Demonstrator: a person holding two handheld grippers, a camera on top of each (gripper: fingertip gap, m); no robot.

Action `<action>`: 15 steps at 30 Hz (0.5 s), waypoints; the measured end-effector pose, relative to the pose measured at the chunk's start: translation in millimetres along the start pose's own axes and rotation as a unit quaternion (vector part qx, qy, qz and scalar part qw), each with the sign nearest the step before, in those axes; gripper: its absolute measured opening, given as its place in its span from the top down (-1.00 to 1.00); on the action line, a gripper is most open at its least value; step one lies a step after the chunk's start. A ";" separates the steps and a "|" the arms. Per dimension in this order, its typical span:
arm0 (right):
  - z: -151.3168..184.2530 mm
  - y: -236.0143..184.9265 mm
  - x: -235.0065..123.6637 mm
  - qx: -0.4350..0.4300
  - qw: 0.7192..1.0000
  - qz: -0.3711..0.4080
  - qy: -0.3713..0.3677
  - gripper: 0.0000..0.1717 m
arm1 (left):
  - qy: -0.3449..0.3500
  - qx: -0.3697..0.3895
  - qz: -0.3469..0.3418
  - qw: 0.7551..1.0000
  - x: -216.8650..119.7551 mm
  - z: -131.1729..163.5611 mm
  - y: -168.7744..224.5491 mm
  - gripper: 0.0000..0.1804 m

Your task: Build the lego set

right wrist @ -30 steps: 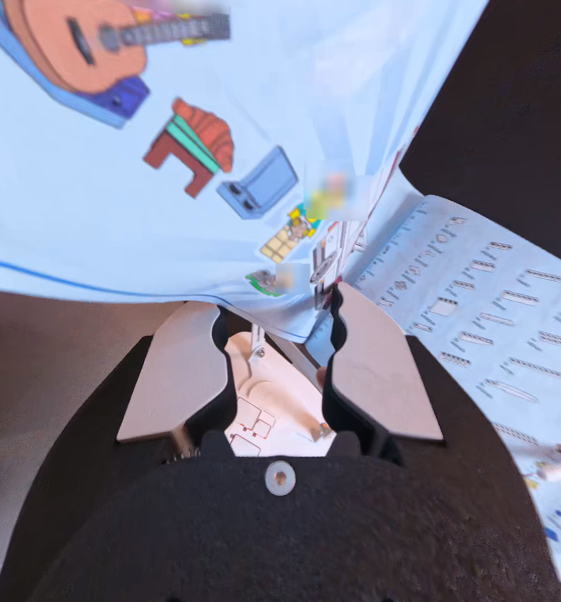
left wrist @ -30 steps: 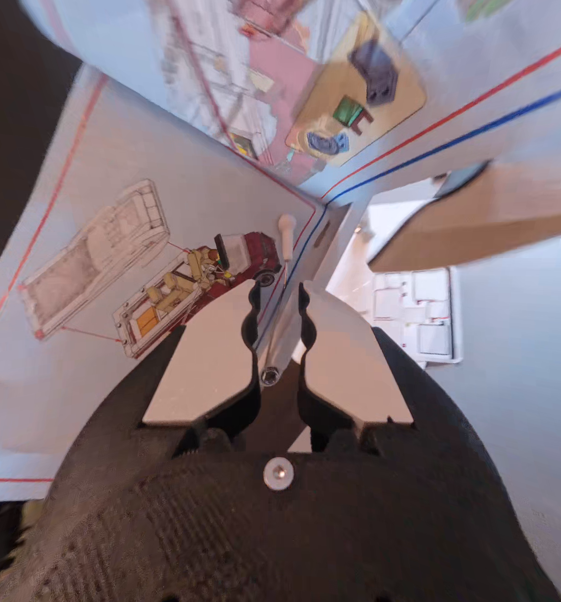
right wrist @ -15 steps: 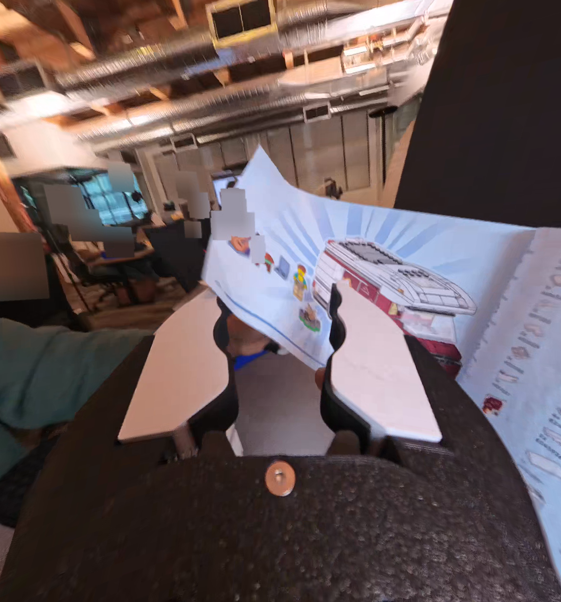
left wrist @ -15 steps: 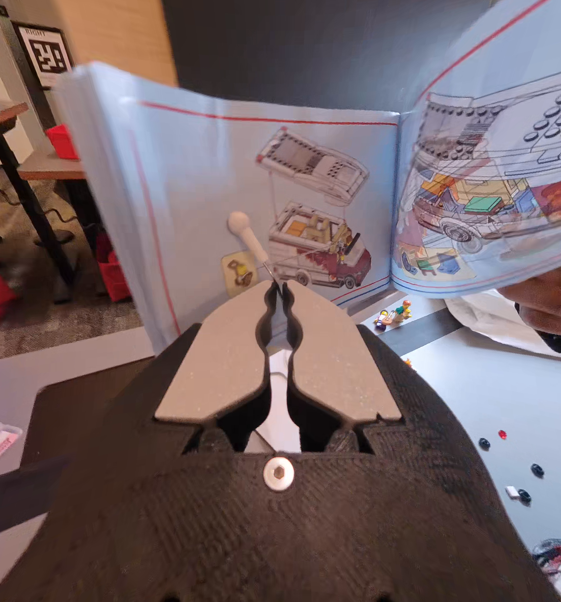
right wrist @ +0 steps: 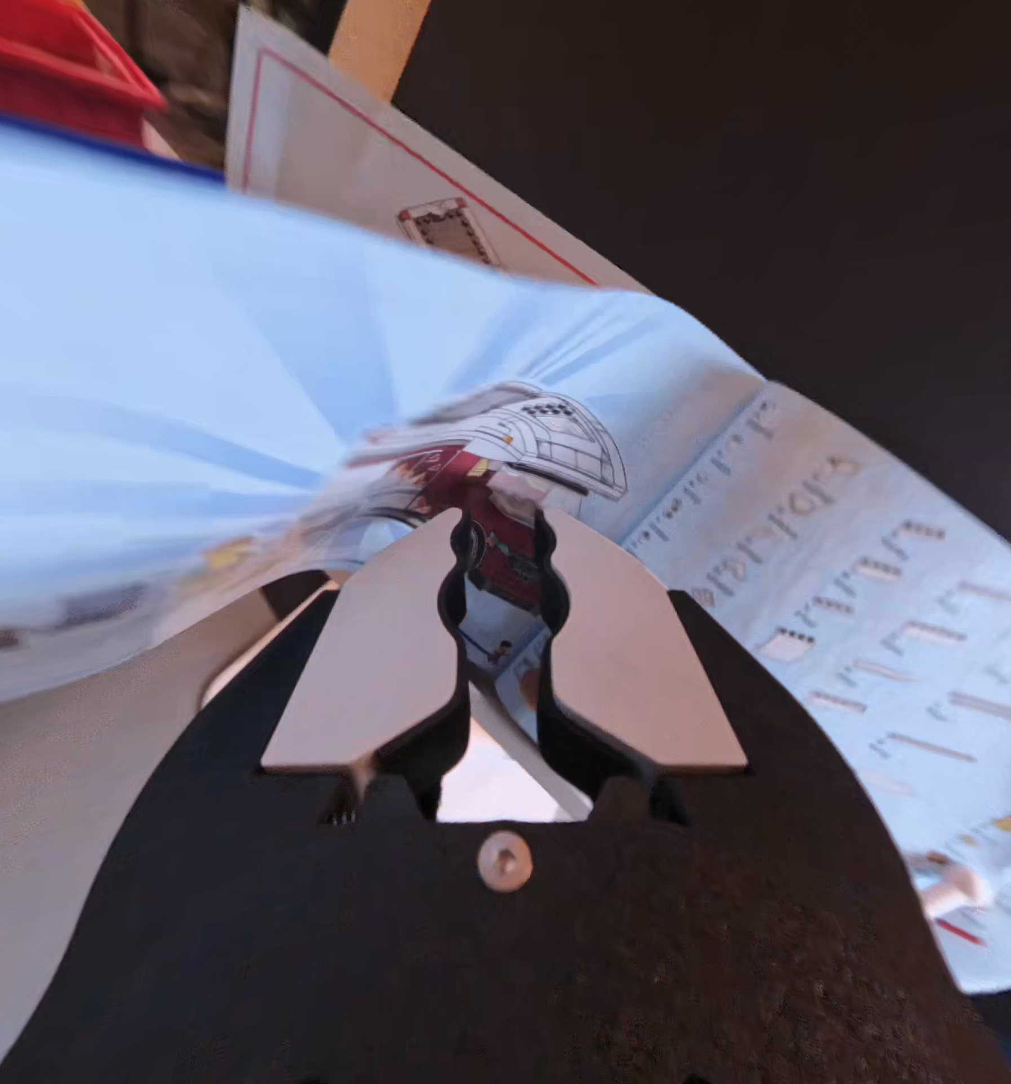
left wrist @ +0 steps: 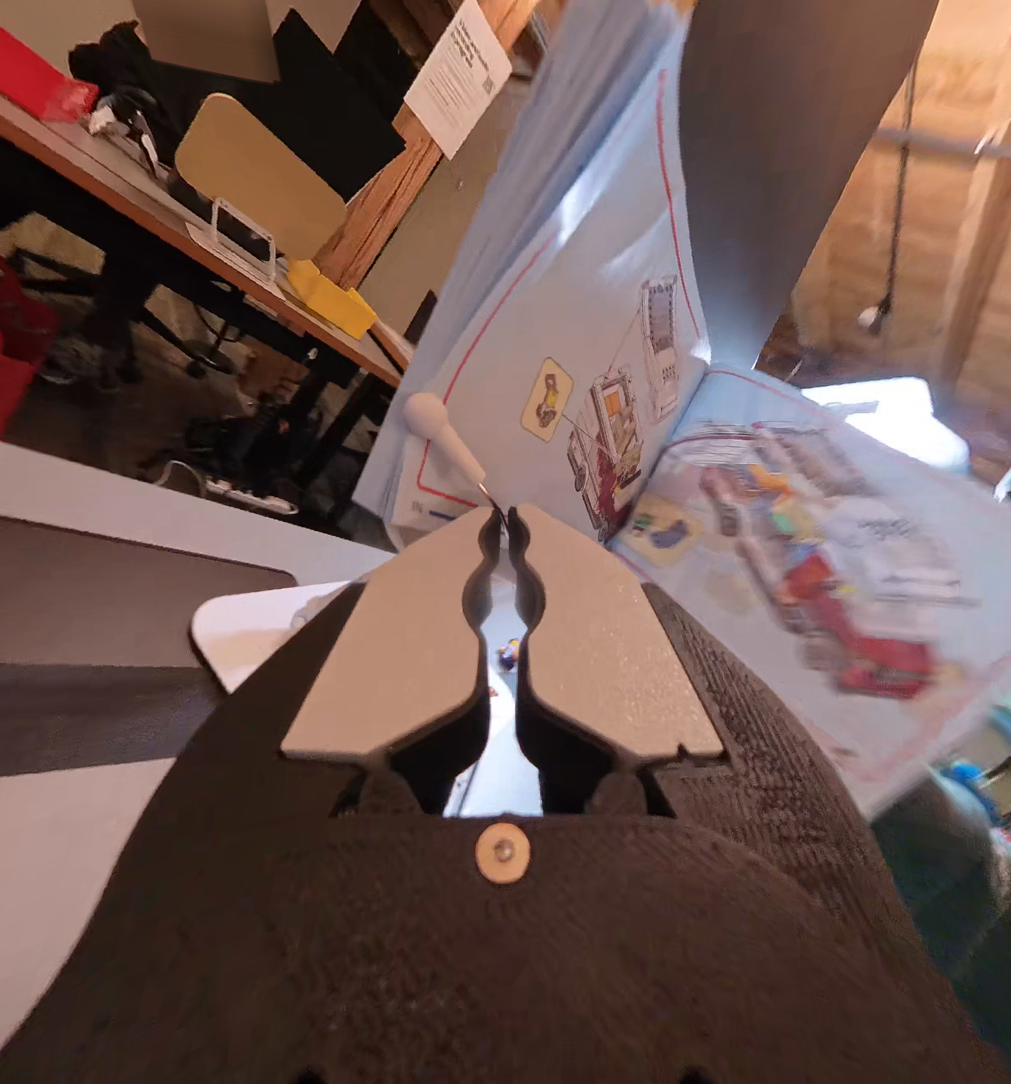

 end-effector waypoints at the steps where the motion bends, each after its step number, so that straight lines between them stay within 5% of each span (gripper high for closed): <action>1: -3.6 -2.2 3.9 -0.036 0.998 0.044 -0.013 0.77 | 0.008 -0.023 0.006 1.000 -0.9 1.6 -1.4 0.97; 10: -22.6 -34.0 31.1 -0.135 0.981 0.137 -0.032 0.31 | 0.069 -0.231 0.063 0.968 -4.5 23.4 -19.0 0.96; 15: -35.0 -50.1 38.8 -0.255 0.958 0.133 -0.013 0.50 | 0.082 -0.233 0.065 0.967 -6.6 22.2 -15.3 0.97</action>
Point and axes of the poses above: each gripper's, where its closed fingertips meet, x out along the fingers, z out of its underside, y = z × x across the jaws, the point moved 3 cm from there along -x, back along the fingers, and after that the axes turned 7 degrees about -y, right-handed, at the moved point
